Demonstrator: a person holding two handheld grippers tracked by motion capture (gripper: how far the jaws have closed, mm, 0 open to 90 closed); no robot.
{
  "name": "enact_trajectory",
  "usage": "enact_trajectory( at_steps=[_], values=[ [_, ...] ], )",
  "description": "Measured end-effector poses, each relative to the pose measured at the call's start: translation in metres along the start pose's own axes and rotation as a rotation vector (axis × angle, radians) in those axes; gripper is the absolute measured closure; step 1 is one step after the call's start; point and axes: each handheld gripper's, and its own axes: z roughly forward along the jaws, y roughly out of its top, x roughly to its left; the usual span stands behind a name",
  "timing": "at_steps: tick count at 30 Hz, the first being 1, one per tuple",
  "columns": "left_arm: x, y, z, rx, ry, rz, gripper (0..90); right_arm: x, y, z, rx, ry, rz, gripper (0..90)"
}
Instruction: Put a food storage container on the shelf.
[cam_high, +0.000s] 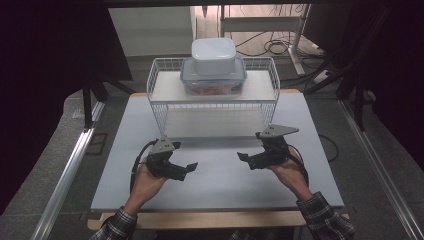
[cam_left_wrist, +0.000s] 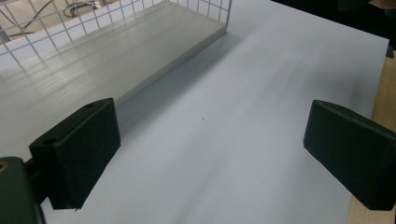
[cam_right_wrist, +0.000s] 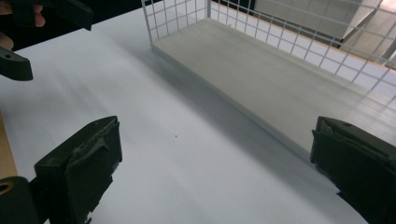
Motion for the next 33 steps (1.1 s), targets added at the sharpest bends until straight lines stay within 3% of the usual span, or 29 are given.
enact_trajectory(
  at_steps=[4, 19, 29, 33],
  values=[
    [0.002, -0.012, 0.0, 0.006, 0.013, -0.009, 3.7, -0.003, -0.01, -0.004, 0.024, -0.012, 0.02, 2.7],
    [0.003, -0.039, -0.011, 0.033, 0.065, -0.041, 3.8, -0.01, -0.046, -0.017, 0.03, -0.05, 0.069, 2.9],
    [0.004, -0.059, -0.008, 0.098, 0.097, -0.041, 3.8, -0.007, -0.069, -0.02, 0.03, -0.027, 0.082, 4.0],
    [0.005, -0.064, -0.004, 0.125, 0.101, -0.038, 3.6, -0.007, -0.078, -0.017, 0.06, -0.028, 0.082, 3.9]
  ],
)
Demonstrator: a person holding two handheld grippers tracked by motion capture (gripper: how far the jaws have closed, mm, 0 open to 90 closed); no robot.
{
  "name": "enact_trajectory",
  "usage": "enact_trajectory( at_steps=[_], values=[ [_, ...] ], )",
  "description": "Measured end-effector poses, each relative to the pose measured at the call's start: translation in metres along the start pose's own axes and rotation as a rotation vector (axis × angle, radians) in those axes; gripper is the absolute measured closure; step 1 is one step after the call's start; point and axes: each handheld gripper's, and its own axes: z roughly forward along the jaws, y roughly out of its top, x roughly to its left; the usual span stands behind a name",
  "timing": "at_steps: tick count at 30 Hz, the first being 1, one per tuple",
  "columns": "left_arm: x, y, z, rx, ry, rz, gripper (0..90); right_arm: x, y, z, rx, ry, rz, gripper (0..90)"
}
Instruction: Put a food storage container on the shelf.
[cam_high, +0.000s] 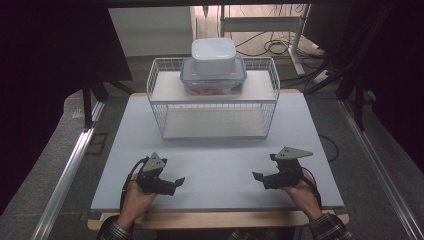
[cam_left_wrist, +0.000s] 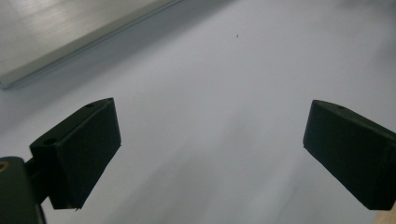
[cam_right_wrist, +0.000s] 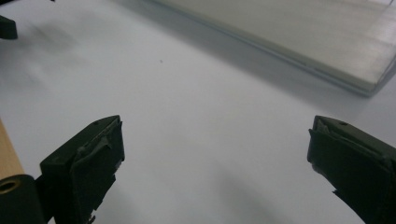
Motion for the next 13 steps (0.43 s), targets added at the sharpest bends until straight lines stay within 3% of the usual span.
enact_trajectory(
  at_steps=[2, 6, 13],
  values=[
    [0.002, -0.003, 0.004, 0.022, 0.002, 0.002, 3.6, -0.002, -0.005, 0.003, 0.022, -0.001, 0.01, 3.9],
    [0.01, -0.011, 0.011, 0.071, -0.006, -0.037, 3.4, -0.005, -0.011, 0.009, 0.066, -0.002, 0.02, 4.0],
    [0.012, -0.011, 0.01, 0.054, -0.011, -0.055, 3.1, -0.008, -0.011, 0.009, 0.075, -0.029, 0.033, 3.5]
  ],
)
